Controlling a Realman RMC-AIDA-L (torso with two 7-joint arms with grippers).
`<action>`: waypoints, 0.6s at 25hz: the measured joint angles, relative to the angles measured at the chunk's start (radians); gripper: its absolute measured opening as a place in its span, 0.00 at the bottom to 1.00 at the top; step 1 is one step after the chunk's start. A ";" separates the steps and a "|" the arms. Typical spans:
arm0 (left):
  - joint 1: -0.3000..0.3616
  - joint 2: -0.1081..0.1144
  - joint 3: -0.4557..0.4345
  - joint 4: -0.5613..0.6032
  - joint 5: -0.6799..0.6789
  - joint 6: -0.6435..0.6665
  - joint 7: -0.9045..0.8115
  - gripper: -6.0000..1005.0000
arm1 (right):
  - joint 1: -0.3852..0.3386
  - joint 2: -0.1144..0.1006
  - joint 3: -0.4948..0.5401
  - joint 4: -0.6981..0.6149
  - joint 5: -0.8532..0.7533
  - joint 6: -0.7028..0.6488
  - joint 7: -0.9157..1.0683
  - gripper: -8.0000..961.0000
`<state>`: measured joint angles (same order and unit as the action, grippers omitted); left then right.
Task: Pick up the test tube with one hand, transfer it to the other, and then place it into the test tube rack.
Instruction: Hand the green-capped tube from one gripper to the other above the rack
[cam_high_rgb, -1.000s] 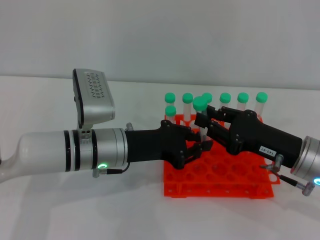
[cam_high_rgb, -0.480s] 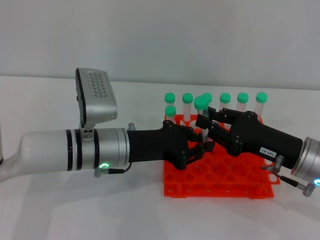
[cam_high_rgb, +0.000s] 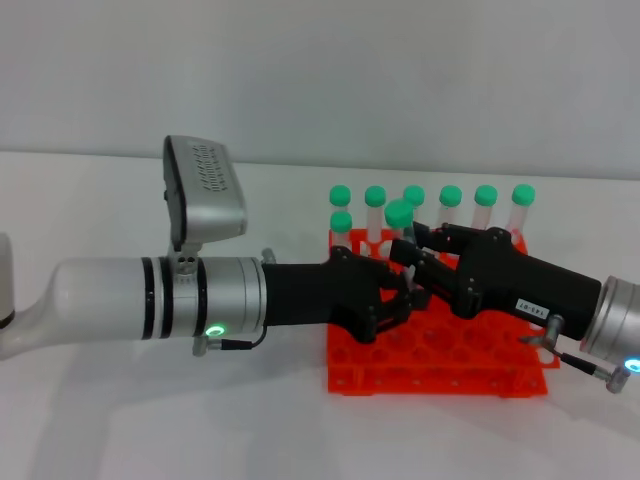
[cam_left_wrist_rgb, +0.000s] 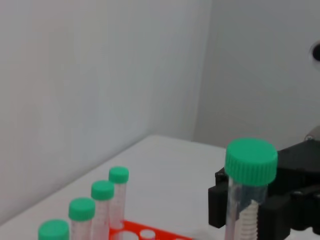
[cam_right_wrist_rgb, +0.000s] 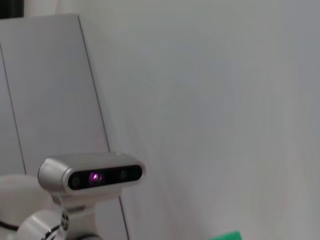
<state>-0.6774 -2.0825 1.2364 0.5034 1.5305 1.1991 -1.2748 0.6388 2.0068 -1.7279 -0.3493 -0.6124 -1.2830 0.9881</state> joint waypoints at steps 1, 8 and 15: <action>-0.002 0.001 0.013 0.001 0.000 -0.009 -0.012 0.20 | 0.003 0.000 0.001 0.000 -0.007 0.006 0.000 0.27; -0.006 0.002 0.051 0.010 0.004 -0.040 -0.039 0.20 | 0.014 0.000 0.004 -0.001 -0.035 0.030 -0.005 0.26; -0.007 0.002 0.052 0.010 0.005 -0.049 -0.049 0.20 | 0.015 -0.002 0.004 -0.011 -0.035 0.051 -0.013 0.26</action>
<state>-0.6842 -2.0800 1.2880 0.5130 1.5356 1.1499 -1.3237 0.6536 2.0053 -1.7236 -0.3608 -0.6472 -1.2317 0.9748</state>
